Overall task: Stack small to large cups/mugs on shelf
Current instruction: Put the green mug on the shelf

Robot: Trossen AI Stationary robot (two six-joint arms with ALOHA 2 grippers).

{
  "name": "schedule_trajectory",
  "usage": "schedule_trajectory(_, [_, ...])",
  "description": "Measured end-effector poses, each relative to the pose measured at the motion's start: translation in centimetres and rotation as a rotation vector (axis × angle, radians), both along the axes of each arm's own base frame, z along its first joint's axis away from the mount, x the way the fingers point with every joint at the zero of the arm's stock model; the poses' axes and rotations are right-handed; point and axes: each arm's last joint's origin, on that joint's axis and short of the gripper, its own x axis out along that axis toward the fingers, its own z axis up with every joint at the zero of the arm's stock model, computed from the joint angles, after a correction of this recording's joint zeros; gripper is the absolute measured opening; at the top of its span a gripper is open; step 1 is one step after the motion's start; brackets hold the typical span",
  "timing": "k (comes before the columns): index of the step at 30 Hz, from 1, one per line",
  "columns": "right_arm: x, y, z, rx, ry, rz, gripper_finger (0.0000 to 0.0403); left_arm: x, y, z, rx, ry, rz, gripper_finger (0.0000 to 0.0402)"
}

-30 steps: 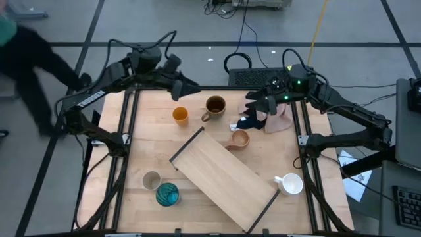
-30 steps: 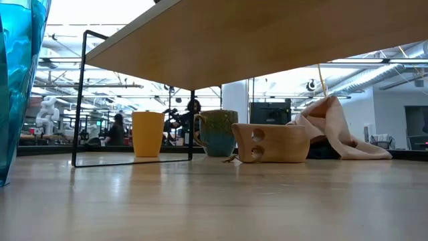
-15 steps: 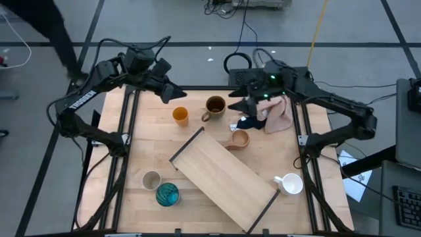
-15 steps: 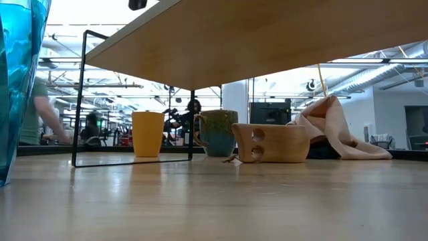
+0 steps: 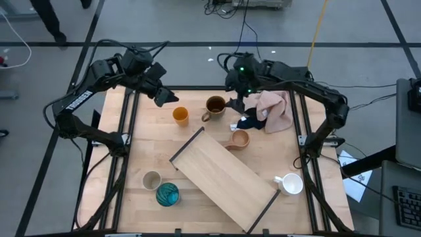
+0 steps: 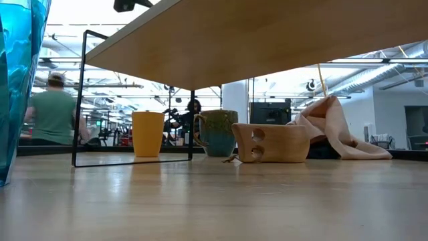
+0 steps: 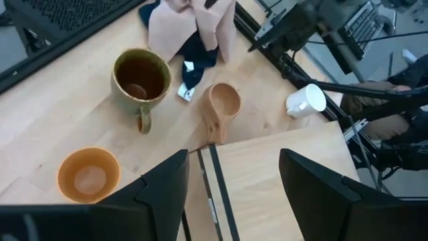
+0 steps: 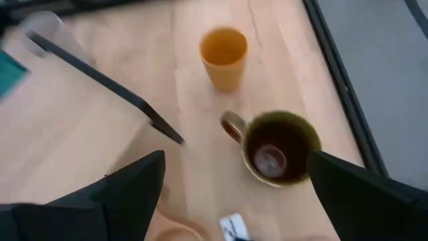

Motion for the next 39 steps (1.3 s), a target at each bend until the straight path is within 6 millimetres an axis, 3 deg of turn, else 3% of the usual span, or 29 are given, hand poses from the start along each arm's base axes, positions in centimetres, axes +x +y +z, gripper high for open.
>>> schedule_trajectory(8, [1.6,-0.6,-2.5,-0.008,0.102,0.001,0.0317,0.1,-0.1,0.0,0.010,0.002,-0.014,0.0234])
schedule_trajectory(16, [3.3,-2.0,-5.2,0.156,0.147,-0.246,0.0312,0.1,-0.1,0.0,0.014,-0.002,-0.015,0.0234])
schedule_trajectory(22, [3.0,-3.9,-5.7,0.129,0.159,-0.416,0.0312,0.1,-0.1,0.0,0.015,-0.002,-0.016,0.0234])
schedule_trajectory(29, [1.5,-6.6,-5.7,0.218,0.137,-0.634,0.0312,0.3,-0.3,0.0,0.020,-0.004,-0.024,0.0234])
schedule_trajectory(33, [1.6,-7.0,-6.1,0.326,0.127,-0.640,0.0312,0.4,-0.4,0.0,0.036,0.000,-0.033,0.0234])
schedule_trajectory(39, [2.5,-6.8,-8.3,0.399,0.211,-0.635,0.0312,0.4,-0.5,0.0,0.041,0.001,-0.038,0.0234])
